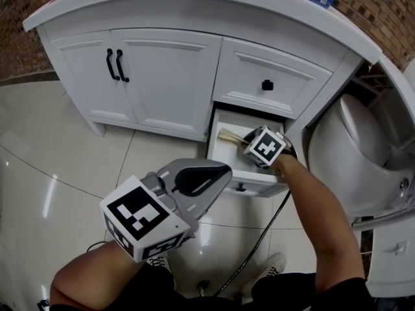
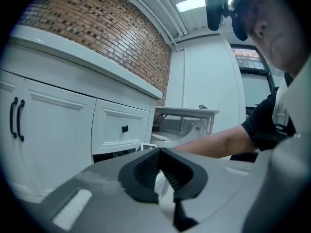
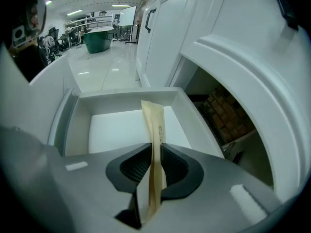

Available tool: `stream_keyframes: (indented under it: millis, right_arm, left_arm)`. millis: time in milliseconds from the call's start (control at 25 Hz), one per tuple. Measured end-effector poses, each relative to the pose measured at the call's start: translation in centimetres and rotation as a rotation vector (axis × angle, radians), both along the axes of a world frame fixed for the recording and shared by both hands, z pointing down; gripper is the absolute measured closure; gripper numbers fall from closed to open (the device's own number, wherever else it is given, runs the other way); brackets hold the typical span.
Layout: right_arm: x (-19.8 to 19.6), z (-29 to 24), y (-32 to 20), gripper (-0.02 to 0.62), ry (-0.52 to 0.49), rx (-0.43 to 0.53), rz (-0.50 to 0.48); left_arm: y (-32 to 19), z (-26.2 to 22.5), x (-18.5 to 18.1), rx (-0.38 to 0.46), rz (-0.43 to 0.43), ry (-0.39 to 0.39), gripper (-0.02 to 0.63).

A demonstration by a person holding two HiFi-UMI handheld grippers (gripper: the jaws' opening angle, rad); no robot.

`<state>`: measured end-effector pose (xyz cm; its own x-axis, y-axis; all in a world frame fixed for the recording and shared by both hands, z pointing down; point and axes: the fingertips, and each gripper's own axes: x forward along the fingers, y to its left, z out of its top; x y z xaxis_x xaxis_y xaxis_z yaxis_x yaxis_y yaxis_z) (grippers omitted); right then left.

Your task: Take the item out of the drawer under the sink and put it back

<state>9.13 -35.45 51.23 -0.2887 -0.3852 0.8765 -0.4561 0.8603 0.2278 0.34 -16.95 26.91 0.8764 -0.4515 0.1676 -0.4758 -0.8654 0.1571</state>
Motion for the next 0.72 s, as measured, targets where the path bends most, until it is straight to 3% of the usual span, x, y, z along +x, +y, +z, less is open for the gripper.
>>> stream_keyframes:
  millis: [400,720]
  right_arm:
    - [0.4,-7.5,1.2,0.532,-0.081,0.175,0.032]
    - [-0.8,-16.3,5.3,0.532,-0.333,0.289,0.055]
  left_arm:
    - [0.6,0.4,0.6,0.014,0.021,-0.021,0.6]
    - [2.2,-0.1,0.3,0.027,0.033,-0.01,0.6]
